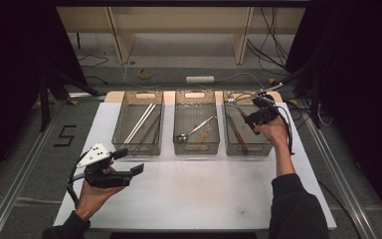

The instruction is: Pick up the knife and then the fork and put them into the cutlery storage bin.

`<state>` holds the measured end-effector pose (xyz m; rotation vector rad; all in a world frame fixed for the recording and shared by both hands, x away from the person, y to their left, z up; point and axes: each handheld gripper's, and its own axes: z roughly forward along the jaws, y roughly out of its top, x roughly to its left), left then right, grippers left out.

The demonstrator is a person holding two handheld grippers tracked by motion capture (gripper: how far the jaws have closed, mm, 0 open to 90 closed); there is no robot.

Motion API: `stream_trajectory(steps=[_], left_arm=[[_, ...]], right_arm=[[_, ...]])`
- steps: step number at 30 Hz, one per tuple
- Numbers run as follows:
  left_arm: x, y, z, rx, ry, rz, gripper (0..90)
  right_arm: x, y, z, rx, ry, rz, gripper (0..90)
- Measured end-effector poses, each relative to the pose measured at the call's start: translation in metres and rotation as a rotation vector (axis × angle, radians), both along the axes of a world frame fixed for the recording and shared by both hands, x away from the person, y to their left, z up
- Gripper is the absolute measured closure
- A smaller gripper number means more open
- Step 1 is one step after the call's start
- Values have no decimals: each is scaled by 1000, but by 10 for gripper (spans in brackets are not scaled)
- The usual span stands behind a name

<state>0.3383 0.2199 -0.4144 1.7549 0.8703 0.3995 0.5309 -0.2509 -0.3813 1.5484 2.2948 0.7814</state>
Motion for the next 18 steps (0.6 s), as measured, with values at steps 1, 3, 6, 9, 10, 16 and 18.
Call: stream_trajectory(steps=[1,3,6,9,10,16,18], left_arm=[[0,0,0,2,0,-1,158],[0,0,0,1,1,-1,158],[0,0,0,2,1,-1,158],[0,0,0,2,1,-1,158],[0,0,0,1,1,0,158],[0,0,0,0,1,0,158],[0,0,0,-1,1,0,158]], right_arm=[[0,0,-1,-4,2,-2,773],[1,0,-4,-12,10,-5,772],[2,-1,-8,-16,14,-14,773],[2,-1,-10,-18,18,-21,772],[2,-1,-11,-18,21,-26,771],[5,2,-14,-28,47,-45,717],[5,1,-13,-10,52,-38,659]])
